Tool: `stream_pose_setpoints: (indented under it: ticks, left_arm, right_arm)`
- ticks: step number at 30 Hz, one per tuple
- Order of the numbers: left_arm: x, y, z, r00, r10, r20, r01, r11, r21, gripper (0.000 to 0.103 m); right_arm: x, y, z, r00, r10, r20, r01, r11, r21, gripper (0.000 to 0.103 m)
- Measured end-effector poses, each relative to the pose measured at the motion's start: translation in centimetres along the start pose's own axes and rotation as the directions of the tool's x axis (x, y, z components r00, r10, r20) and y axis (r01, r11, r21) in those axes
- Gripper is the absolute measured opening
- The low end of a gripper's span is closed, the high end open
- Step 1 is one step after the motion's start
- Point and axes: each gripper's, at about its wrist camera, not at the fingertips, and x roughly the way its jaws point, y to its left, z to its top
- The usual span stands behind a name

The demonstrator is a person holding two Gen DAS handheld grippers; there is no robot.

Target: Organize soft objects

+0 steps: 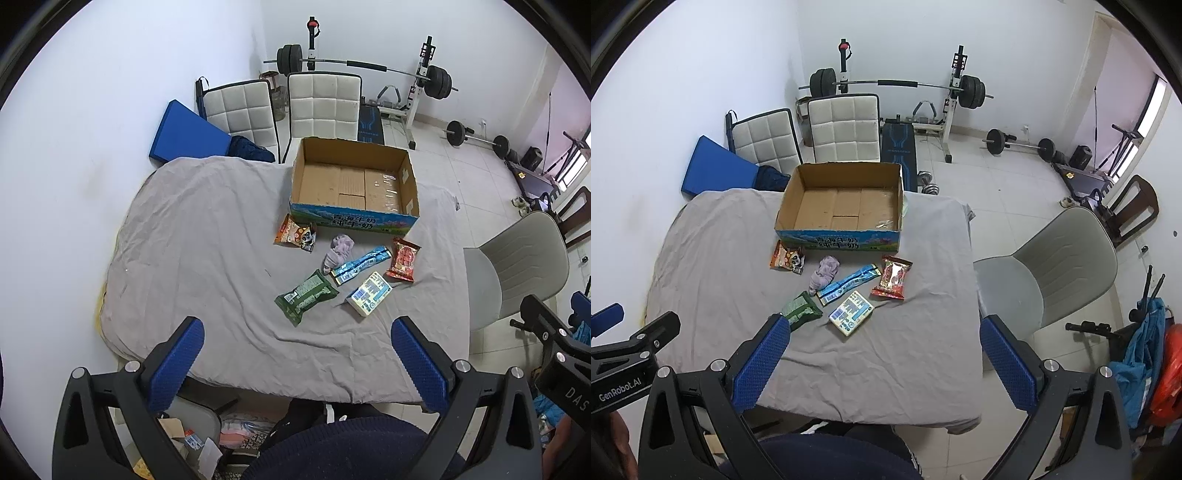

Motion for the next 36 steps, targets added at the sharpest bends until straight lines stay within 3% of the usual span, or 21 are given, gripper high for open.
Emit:
stream_pose_setpoints:
  ticks: [14, 36]
  left_arm:
    - [-0.6, 0.6, 0.4, 1.000, -0.020, 0.023, 0.020, 1.000, 0.001, 0.103]
    - [-0.6, 0.2, -0.1, 0.999, -0.030, 0.033, 0.030, 1.000, 0.005, 0.103]
  right_arm:
    - [-1.2, 0.4, -0.2, 0.999, -0.019, 0.045, 0.019, 1.000, 0.001, 0.103]
    - [-1.2, 0.6, -0.4, 0.999, -0.024, 0.043, 0.024, 1.000, 0.002, 0.103]
